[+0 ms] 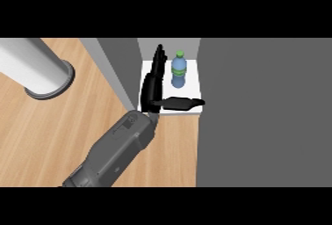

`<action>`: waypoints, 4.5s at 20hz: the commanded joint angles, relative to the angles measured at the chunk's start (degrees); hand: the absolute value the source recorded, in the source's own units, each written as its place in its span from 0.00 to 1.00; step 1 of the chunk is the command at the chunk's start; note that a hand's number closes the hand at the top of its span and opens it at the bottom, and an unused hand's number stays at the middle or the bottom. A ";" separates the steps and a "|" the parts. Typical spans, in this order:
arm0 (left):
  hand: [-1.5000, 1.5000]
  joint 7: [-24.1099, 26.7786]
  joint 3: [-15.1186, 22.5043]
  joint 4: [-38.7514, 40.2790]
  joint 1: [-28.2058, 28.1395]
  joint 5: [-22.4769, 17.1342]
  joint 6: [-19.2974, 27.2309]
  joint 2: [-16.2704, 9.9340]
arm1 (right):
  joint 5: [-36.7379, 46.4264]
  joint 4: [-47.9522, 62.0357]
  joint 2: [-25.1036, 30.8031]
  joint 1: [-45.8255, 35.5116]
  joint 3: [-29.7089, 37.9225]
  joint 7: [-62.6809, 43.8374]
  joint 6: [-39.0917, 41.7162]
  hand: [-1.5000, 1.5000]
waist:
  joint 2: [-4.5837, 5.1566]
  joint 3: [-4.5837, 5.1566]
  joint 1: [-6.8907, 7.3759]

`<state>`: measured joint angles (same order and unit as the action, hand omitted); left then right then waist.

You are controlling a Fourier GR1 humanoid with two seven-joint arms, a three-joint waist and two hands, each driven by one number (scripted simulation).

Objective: Pick up the bottled water, place it into the cabinet and close the cabinet

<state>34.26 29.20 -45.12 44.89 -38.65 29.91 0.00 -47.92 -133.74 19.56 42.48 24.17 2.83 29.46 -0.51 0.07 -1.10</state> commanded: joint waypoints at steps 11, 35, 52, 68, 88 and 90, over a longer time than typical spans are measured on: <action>1.00 -0.96 12.74 -32.45 -29.36 2.86 1.24 -4.37 | 0.51 -7.50 -1.46 1.73 3.35 -1.43 0.09 0.00 | 0.01 -0.02 1.42; 0.00 -0.62 3.25 -60.92 -52.50 -1.93 -11.40 -37.61 | 5.94 -17.36 1.35 5.51 -9.00 -5.09 15.67 1.00 | -0.26 0.18 0.45; 0.00 1.83 -9.88 -66.81 -64.30 -11.48 -20.00 -48.12 | 9.77 -19.43 5.69 -3.62 -21.23 -11.11 15.87 1.00 | -0.91 0.98 2.51; 0.00 2.90 -17.38 -67.25 -72.15 -16.05 -26.92 -54.37 | 11.66 -13.10 5.86 -21.70 -36.65 -20.83 5.65 1.00 | -1.62 1.28 4.34; 0.00 6.60 -26.05 -63.02 -78.52 -19.75 -38.64 -58.65 | 19.60 4.40 -13.15 -58.14 -57.42 -35.86 -24.29 1.00 | -0.72 1.02 7.32; 0.00 6.34 -26.33 -62.76 -79.70 -20.13 -39.57 -58.97 | 20.27 7.19 -17.01 -63.39 -59.86 -38.59 -27.11 1.00 | -0.58 0.98 8.32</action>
<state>40.14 3.99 -108.85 -33.40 -58.16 -7.33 -58.47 -31.66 -129.61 7.98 -12.66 -32.09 -31.56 8.16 -1.46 1.10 6.17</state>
